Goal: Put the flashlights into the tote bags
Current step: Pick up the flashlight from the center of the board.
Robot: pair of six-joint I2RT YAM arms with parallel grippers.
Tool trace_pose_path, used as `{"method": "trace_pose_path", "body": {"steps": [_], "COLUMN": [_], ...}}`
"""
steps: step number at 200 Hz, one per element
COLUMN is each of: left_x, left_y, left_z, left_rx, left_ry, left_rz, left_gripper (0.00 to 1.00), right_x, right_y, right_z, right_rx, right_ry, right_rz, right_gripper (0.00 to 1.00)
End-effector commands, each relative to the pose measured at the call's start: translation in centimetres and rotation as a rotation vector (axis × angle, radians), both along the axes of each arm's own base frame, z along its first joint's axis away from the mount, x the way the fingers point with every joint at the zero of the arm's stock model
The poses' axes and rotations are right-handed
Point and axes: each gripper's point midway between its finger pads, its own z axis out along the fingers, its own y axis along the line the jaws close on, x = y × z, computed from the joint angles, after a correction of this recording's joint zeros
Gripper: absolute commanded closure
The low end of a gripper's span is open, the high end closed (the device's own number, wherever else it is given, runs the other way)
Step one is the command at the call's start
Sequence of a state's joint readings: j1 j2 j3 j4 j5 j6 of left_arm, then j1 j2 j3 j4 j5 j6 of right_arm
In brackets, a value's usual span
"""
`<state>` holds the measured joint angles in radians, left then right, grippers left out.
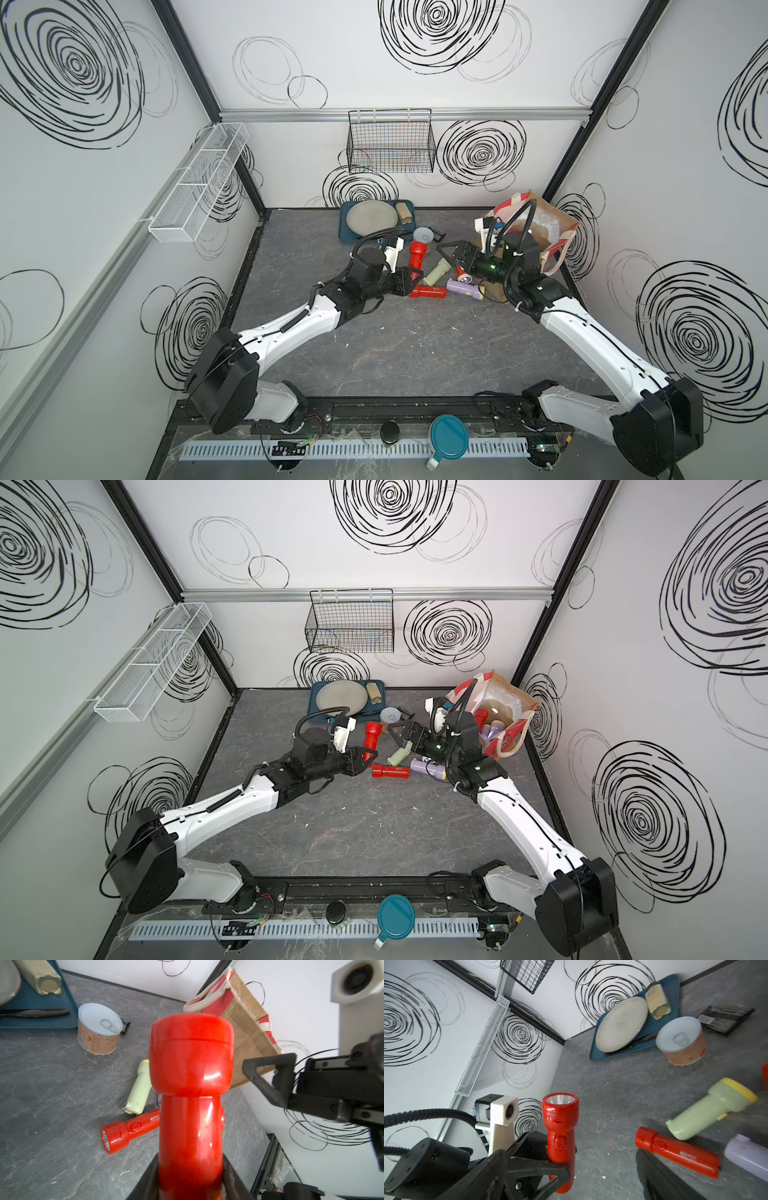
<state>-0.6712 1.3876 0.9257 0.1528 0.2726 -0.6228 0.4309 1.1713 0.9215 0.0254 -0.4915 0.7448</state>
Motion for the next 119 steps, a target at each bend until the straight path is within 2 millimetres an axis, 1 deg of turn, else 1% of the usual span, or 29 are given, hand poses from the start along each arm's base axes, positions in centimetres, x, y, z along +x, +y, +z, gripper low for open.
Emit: {"method": "trace_pose_path", "body": {"steps": [1,35,66,91,119], "left_x": [0.0,-0.3,-0.5,-0.6,-0.7], "left_y": [-0.9,-1.4,-1.6,-1.7,-1.8], "left_z": [4.3,4.2,4.2,4.2,4.1], "left_rx": [-0.146,-0.155,-0.158,-0.159,-0.16], "left_ry": [-0.07,-0.066,-0.065,-0.067,-0.065], "left_rz": [-0.01,-0.021,-0.025,-0.026,-0.029], "left_gripper": [1.0,1.0,1.0,1.0,1.0], "right_x": [-0.1,0.9,1.4,1.7,1.8], "right_y": [1.9,3.1,4.5,5.4,6.1], "right_z": [1.5,0.4,0.5,0.4,0.1], "right_rx": [0.062,0.052,0.056,0.063,0.065], "right_ry": [-0.057,-0.039,-0.036,-0.03,-0.028], "right_rz": [0.09,0.102,0.126,0.135,0.138], "right_gripper": [0.0,0.0,0.0,0.03,0.11]}}
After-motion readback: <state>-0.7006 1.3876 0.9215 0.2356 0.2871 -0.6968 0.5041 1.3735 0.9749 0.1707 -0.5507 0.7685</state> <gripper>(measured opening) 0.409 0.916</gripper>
